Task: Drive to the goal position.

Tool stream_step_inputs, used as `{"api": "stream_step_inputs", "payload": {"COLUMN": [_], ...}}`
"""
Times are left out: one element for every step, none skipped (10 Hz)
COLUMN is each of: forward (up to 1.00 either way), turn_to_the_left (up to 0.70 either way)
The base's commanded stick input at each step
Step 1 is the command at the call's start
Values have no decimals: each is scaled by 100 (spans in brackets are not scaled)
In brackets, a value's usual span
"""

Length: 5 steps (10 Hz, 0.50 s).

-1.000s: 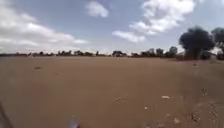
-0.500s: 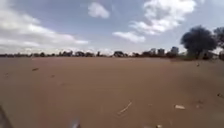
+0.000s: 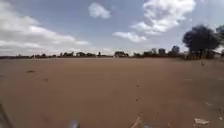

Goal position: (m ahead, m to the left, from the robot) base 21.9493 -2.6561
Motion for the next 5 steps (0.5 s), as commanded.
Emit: {"api": "stream_step_inputs", "payload": {"forward": [70, 70, 70, 70, 70], "turn_to_the_left": [0, 0, 0, 0, 0]}}
